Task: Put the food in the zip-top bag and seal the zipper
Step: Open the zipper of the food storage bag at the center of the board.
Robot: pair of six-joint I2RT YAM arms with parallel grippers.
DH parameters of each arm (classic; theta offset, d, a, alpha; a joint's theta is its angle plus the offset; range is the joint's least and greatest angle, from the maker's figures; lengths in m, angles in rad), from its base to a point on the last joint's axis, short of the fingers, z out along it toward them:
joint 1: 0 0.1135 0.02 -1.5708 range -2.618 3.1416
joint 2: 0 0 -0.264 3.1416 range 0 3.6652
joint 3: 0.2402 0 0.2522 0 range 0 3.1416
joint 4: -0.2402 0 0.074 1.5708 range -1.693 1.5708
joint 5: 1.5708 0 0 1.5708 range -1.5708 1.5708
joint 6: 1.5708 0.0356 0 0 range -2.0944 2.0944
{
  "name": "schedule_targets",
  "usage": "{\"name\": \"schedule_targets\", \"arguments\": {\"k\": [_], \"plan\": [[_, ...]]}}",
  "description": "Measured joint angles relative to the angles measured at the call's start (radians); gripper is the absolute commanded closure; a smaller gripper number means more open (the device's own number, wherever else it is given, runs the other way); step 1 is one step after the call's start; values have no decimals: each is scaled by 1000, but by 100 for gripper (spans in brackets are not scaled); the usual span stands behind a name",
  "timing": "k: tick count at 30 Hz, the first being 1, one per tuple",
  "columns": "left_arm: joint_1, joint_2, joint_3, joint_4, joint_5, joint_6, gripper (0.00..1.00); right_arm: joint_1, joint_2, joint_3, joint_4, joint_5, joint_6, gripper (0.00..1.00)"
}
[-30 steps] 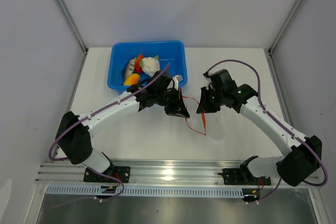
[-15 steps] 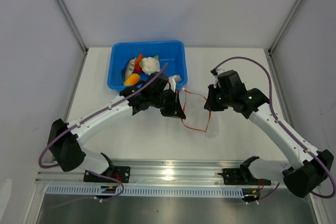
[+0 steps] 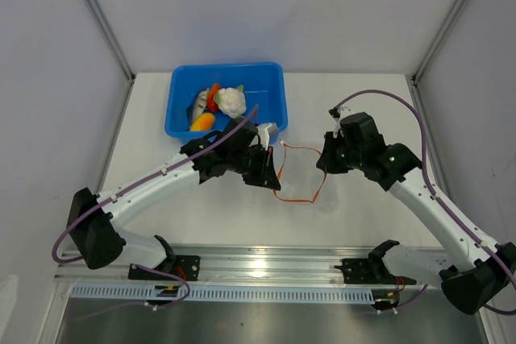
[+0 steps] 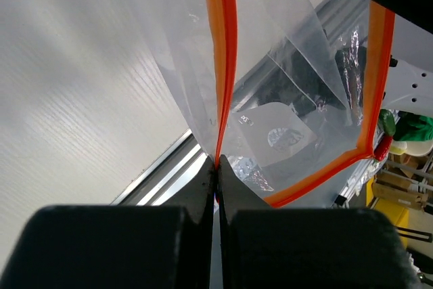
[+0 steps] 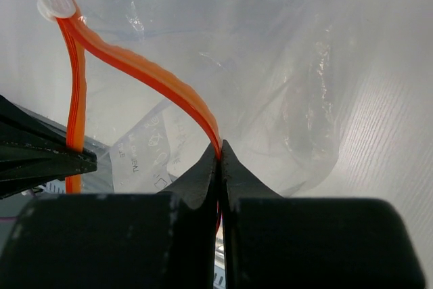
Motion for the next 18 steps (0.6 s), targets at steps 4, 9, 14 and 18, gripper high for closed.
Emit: {"name": "schedule_targets", "arguments": {"k": [4,9,14,18], "plan": [[0,0,0,-5,-11,13,99,1,-3,-1,0,40,34,100],[0,0,-1,-14,-34,21,99,1,-35,-16,-10,120,62,100],[0,0,-14,-18,-49,21,99,1,-71,-31,-25,151,80,100],[0,1,-14,-19,-55,23,99,1,-96,-51,-45,176,90,100]]}}
